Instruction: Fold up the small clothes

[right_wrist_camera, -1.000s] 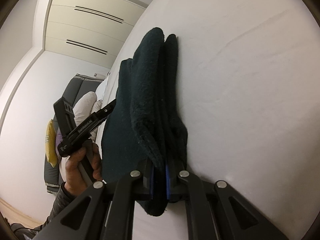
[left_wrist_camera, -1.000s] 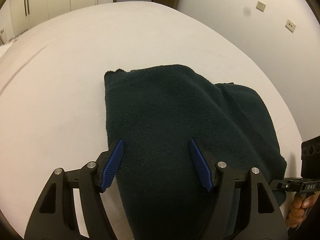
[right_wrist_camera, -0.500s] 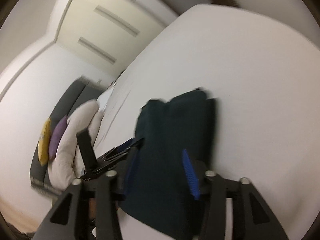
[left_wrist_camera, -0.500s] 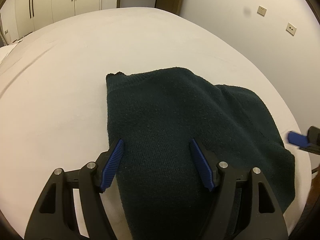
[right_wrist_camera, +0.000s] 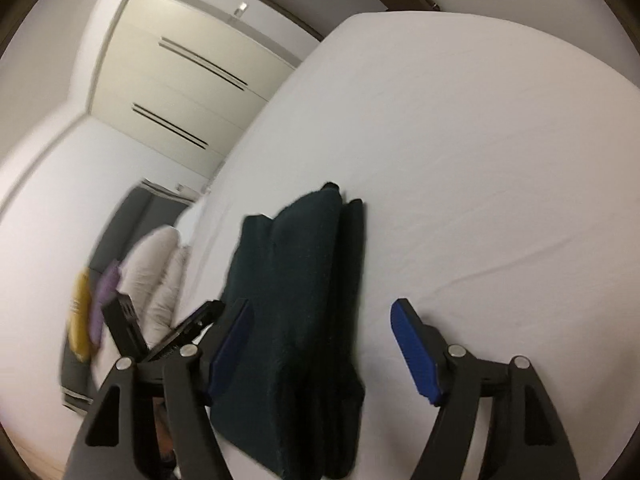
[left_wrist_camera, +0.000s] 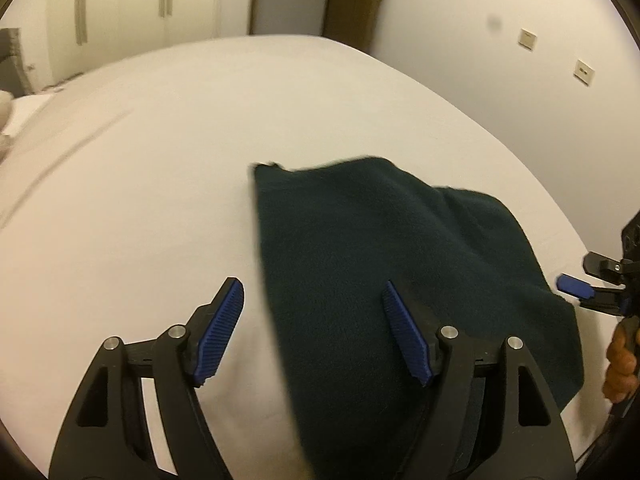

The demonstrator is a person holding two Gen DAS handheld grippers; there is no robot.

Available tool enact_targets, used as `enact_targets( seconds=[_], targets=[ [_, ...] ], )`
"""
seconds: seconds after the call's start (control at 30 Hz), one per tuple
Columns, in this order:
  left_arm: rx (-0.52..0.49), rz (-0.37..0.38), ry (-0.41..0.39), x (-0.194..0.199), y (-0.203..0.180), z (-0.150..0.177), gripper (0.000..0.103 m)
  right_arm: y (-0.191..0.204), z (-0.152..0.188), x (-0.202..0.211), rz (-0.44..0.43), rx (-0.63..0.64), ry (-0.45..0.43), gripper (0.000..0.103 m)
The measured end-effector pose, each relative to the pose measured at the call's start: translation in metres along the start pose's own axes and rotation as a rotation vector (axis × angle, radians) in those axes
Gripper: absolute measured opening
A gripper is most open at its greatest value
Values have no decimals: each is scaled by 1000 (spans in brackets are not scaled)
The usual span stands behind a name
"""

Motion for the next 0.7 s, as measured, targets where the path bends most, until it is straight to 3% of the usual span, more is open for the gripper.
enact_targets(
  seconds=[0.17, 0.27, 0.37, 0.5, 0.6, 0.67, 0.7],
  targets=[
    [177, 74, -12, 27, 40, 12, 79, 7, 4, -27, 25, -2, 114, 77],
    [297, 165, 63, 7, 62, 22, 79, 16, 6, -48, 33, 3, 156, 79],
    [381, 331, 171, -14, 57, 32, 79, 24, 3, -61, 25, 4, 183, 83],
    [449, 428, 195, -31, 53, 31, 78, 33, 0, -76, 41, 22, 232, 83],
    [465, 481, 241, -42, 46, 28, 59, 40, 0, -85, 59, 50, 280, 69],
    [447, 460, 257, -44, 42, 26, 56, 40, 1, -89, 79, 56, 302, 48],
    [434, 451, 261, -44, 39, 25, 53, 40, 1, -92, 94, 57, 305, 44]
  ],
)
Point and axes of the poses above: each gripper's, at about its wrist camera, not at the fingertips, and x roughly against the way its jaws point, y to its left, z to its underside, the point moved 4 cm from there along -x, roughly the way its jaws point, and after that the axes turned 9 degrees about z, right-handed, at the moved point
